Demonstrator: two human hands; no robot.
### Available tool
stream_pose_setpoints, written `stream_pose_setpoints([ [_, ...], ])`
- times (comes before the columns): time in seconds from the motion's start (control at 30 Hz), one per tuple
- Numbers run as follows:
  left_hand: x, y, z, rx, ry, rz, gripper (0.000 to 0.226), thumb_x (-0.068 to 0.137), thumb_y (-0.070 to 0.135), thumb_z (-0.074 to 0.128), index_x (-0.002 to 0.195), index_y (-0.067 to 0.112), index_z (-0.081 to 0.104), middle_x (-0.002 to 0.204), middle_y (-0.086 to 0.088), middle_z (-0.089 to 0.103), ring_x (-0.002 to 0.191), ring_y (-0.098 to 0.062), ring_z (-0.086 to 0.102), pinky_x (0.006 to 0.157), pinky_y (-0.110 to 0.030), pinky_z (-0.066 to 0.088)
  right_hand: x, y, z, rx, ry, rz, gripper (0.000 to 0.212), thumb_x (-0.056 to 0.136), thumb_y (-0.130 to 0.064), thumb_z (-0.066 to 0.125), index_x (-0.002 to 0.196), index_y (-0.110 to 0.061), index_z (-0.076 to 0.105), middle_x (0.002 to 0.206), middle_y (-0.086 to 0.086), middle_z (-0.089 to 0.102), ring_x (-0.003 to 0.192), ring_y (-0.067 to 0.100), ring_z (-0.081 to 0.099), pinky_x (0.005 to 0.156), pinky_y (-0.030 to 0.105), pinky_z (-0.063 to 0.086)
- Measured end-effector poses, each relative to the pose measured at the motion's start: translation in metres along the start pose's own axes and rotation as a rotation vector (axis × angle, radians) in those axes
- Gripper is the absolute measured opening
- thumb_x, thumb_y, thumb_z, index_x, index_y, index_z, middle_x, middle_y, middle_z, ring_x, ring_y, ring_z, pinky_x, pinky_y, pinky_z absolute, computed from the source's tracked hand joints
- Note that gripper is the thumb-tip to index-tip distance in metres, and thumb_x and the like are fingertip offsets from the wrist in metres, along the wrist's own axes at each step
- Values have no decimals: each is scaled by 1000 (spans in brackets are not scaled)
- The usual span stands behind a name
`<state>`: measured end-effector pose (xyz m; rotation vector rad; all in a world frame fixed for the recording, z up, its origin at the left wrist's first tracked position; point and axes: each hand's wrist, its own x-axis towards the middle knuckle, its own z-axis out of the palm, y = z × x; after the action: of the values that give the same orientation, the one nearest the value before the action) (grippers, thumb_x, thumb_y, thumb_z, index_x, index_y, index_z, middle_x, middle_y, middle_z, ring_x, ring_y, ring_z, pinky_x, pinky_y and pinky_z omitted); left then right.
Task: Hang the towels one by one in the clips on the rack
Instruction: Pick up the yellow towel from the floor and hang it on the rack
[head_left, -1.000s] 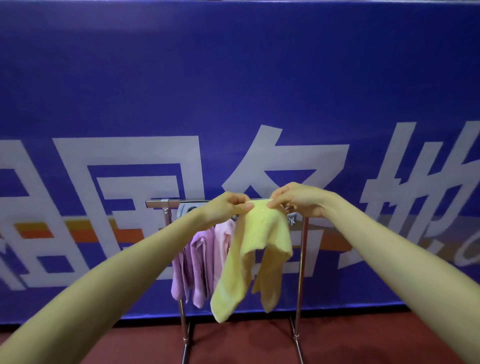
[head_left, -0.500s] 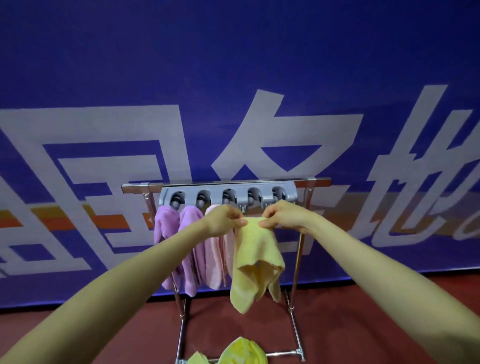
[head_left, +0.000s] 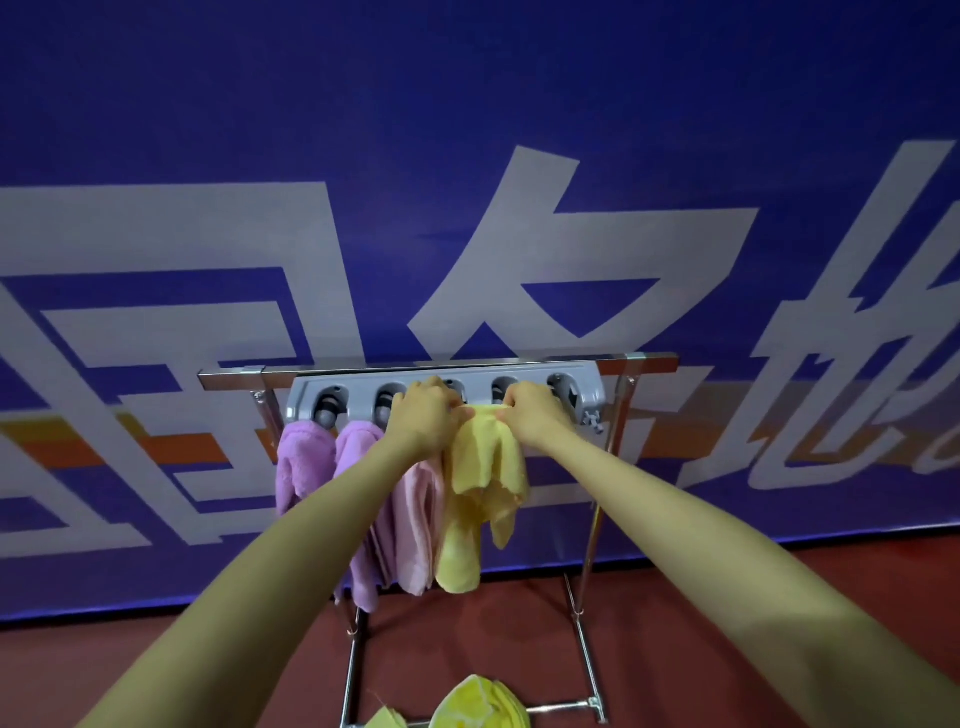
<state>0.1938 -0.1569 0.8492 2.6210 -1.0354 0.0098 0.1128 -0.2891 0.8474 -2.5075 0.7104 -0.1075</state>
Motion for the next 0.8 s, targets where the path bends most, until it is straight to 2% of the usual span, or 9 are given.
stream_pose_setpoints([
  [0.13,7,-6,17,144,-12,21,36,97,38,41,110,16,67,124,-6,53,109,-28,47,85,-39,34,12,5,23,-95,63,11,34,88,-4,47,59,-17,35,64,2,39,69,28,48,45,28,24],
  [0.2,7,-6,25,240,6,25,37,98,38,39,115,17,65,126,-4,52,112,-27,44,88,-40,33,15,9,32,-115,82,21,38,89,-4,48,57,-17,32,64,1,36,68,27,46,43,28,22],
  [0.27,6,-4,31,316,37,16,38,98,37,36,116,17,63,124,-3,53,111,-26,43,85,-39,33,14,9,36,-139,106,19,32,91,-8,49,61,-15,40,74,4,45,71,27,50,47,29,32],
  [0.4,-4,0,42,380,74,-4,36,100,35,34,115,19,62,122,-3,53,113,-27,42,84,-39,33,13,8,40,-99,117,64,12,92,-14,54,85,-10,62,93,12,61,87,32,63,64,36,50],
  [0.47,-9,1,47,367,75,-25,36,100,35,32,116,19,59,122,-2,54,114,-28,41,86,-39,32,12,12,44,-29,114,106,20,91,-19,54,73,-12,59,84,15,61,76,31,62,63,36,51],
  [0.57,-11,-3,46,277,88,-16,37,100,37,32,123,16,52,125,-3,55,116,-27,41,89,-39,32,6,19,47,75,139,106,42,92,-19,56,51,-17,44,62,5,48,55,22,46,49,29,42],
  [0.63,-12,-7,39,177,97,14,34,99,33,35,121,14,52,123,-5,57,113,-28,45,87,-38,33,-3,18,44,134,151,79,41,91,-17,57,51,-15,52,62,6,54,57,23,52,52,32,46],
  [0.7,-16,-10,31,-43,135,23,27,96,28,41,108,12,59,111,-9,63,104,-30,53,83,-40,40,-13,18,40,189,172,31,24,90,-12,55,70,-13,67,75,9,66,70,25,63,65,39,56],
  [0.8,-35,-8,15,-461,173,-1,24,94,26,45,97,11,63,93,-6,68,87,-24,62,78,-37,48,-29,19,30,273,221,-26,20,89,-7,53,92,-14,72,87,5,71,80,18,65,72,36,57],
])
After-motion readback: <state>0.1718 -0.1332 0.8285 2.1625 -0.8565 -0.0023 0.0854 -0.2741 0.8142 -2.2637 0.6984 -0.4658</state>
